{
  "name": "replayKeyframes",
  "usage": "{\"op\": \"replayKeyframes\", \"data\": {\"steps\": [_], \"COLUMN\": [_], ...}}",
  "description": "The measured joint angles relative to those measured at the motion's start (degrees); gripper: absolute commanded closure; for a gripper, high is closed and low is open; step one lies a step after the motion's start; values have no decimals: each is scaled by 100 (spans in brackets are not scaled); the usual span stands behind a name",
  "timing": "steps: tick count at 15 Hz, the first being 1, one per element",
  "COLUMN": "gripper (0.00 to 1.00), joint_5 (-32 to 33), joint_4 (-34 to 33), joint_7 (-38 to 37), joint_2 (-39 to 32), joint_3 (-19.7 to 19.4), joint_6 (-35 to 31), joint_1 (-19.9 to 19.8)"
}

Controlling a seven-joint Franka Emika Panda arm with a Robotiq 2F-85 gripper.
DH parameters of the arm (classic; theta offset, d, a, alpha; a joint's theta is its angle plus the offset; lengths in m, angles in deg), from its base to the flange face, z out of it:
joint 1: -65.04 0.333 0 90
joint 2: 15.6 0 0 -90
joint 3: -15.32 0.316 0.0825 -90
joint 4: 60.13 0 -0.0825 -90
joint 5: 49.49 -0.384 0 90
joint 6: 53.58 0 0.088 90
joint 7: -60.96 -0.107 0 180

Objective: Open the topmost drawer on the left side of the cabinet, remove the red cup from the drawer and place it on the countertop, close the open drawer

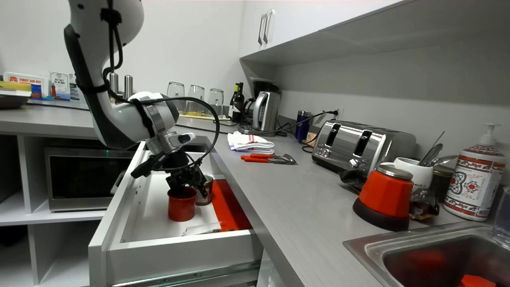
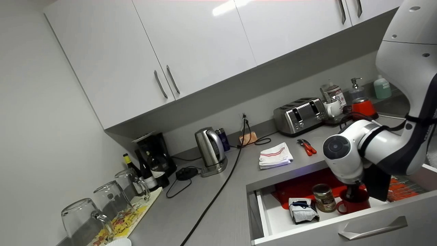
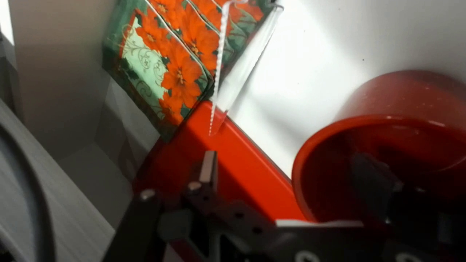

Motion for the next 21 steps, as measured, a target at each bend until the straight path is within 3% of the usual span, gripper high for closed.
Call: {"op": "replayKeyframes", "data": {"steps": [8,17,21], "gripper": [98,98,98], "joint_5": [-90,-94,-92], "joint_4": [-458,-592,-546], "joint_7": [145,262,275], "joint_2": [-336,-327,-152], "joint_3": [-87,-111,-97], "joint_6": [305,426,38], "joint_1": [203,321,365]}}
